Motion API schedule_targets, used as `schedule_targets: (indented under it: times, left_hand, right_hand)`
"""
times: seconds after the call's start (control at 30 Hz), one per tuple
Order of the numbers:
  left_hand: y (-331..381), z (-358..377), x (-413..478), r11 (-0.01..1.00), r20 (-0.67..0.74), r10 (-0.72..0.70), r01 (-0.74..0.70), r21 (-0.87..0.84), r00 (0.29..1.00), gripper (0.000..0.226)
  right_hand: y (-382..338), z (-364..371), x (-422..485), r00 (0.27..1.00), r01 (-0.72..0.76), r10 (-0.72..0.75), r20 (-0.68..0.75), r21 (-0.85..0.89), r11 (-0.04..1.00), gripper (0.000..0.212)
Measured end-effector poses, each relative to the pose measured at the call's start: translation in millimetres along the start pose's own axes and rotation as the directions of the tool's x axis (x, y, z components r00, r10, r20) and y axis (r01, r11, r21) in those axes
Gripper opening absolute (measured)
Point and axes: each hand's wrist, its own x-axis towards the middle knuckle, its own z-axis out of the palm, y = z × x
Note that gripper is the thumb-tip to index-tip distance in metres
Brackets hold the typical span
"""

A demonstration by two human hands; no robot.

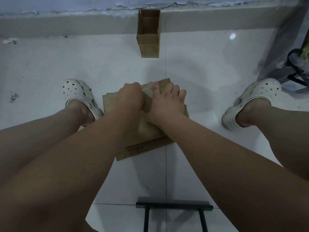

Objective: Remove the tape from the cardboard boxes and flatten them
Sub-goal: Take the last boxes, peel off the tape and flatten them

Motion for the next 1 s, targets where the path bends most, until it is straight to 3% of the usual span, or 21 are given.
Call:
schedule_targets:
  times: [0.13, 0.23, 0.37, 0.43, 0.53, 0.7, 0.8, 0.87, 0.93, 1.0]
  left_hand:
    - [-5, 3, 4, 0.992, -0.062, -0.047, 0.039, -0.121, 0.997, 0.013]
    - [-8, 9, -2, 0.955, -0.1, 0.071, -0.097, -0.279, 0.992, 0.019]
    - [-4, 18, -10, 0.819, -0.068, 0.213, -0.217, -0.531, 0.975, 0.026]
    - [2, 26, -7, 0.813, -0.049, 0.184, -0.18, -0.553, 0.982, 0.032]
    - [6, 31, -6, 0.747, -0.044, -0.003, -0.027, -0.664, 0.999, 0.021]
    - [16, 32, -6, 0.784, -0.11, -0.068, -0.015, -0.62, 0.992, 0.022]
    - [17, 37, -7, 0.879, -0.147, -0.118, 0.034, -0.476, 0.982, 0.012]
    - [11, 43, -6, 0.951, -0.162, -0.024, -0.027, -0.309, 0.987, 0.009]
    - [5, 48, -3, 0.987, -0.165, 0.06, -0.083, -0.135, 0.984, 0.021]
    - [0, 51, -2, 0.99, -0.226, 0.082, -0.106, -0.096, 0.971, 0.022]
  right_hand:
    - [8, 7, 3, 0.998, 0.036, -0.034, -0.045, 0.039, 0.999, 0.099]
    - [20, 18, 1, 0.998, -0.034, 0.04, -0.044, 0.13, 0.991, 0.107]
    - [32, 40, -6, 0.986, -0.152, 0.162, -0.036, 0.193, 0.969, 0.114]
    - [35, 45, -5, 0.978, -0.188, 0.204, -0.035, 0.253, 0.949, 0.114]
    - [37, 48, -5, 0.976, -0.201, 0.215, -0.025, 0.262, 0.944, 0.116]
    - [35, 47, -1, 0.977, -0.188, 0.208, -0.053, 0.262, 0.947, 0.114]
    - [31, 45, 1, 0.976, -0.171, 0.2, -0.087, 0.261, 0.95, 0.114]
    - [26, 46, -1, 0.978, -0.158, 0.186, -0.095, 0.251, 0.955, 0.117]
    - [20, 46, -2, 0.98, -0.142, 0.169, -0.107, 0.226, 0.964, 0.118]
    - [17, 43, -1, 0.98, -0.126, 0.154, -0.122, 0.211, 0.969, 0.117]
